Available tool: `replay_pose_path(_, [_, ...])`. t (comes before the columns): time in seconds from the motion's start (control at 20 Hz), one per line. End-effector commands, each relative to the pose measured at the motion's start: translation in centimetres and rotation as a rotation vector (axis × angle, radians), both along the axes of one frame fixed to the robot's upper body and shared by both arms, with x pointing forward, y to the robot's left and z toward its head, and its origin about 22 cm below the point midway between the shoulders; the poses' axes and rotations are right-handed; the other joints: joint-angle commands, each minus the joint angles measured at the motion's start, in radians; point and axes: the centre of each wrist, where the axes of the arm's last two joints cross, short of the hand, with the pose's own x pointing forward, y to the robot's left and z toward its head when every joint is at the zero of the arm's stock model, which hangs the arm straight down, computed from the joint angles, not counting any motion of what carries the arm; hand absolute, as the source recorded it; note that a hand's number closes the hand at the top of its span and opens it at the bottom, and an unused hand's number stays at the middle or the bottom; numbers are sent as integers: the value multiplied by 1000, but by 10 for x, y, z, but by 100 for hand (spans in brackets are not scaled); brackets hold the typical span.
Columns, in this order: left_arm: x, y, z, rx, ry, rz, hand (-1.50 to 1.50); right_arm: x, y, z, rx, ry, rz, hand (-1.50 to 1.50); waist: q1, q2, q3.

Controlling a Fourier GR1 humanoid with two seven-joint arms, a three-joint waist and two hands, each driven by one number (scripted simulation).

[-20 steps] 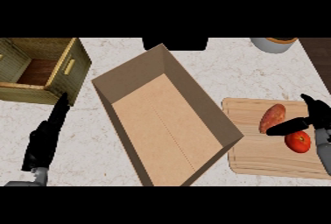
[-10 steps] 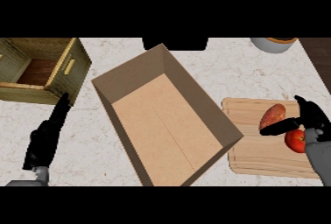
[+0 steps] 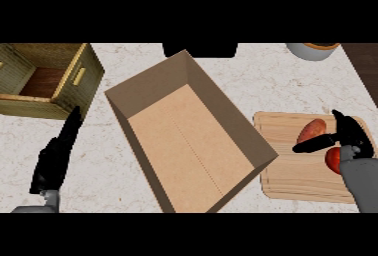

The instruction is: Pick the sweet potato from the cutting board and place it in the cardboard box

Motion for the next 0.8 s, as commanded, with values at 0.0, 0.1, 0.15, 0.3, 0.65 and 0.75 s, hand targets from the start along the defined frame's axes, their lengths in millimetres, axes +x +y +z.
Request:
replay_pose_path(0.0, [-9, 6, -7, -1, 13, -16, 0, 3, -6, -26, 9, 6, -8, -150, 3, 1, 0])
replay_pose_path(0.1, [6, 8, 5, -8, -3, -16, 0, 2, 5, -35, 12, 7, -13, -150, 1, 1, 0])
replay_pose_path(0.15, [-10, 12, 5, -6, 5, 0, 0, 0, -10, -2, 2, 34, 8, -150, 0, -1, 0])
replay_pose_path(0.3, [-7, -5, -6, -2, 1, 1, 0, 1, -3, -29, 1, 42, 2, -150, 1, 0, 0])
replay_pose_path(0.65, [2, 6, 8, 4, -3, 5, 0, 13, 5, -30, 59, 32, 10, 150, 2, 0, 0])
replay_pose_path(0.75, [-16, 16, 1, 3, 2, 4, 0, -3, 1, -42, 41, 13, 21, 150, 1, 0, 0])
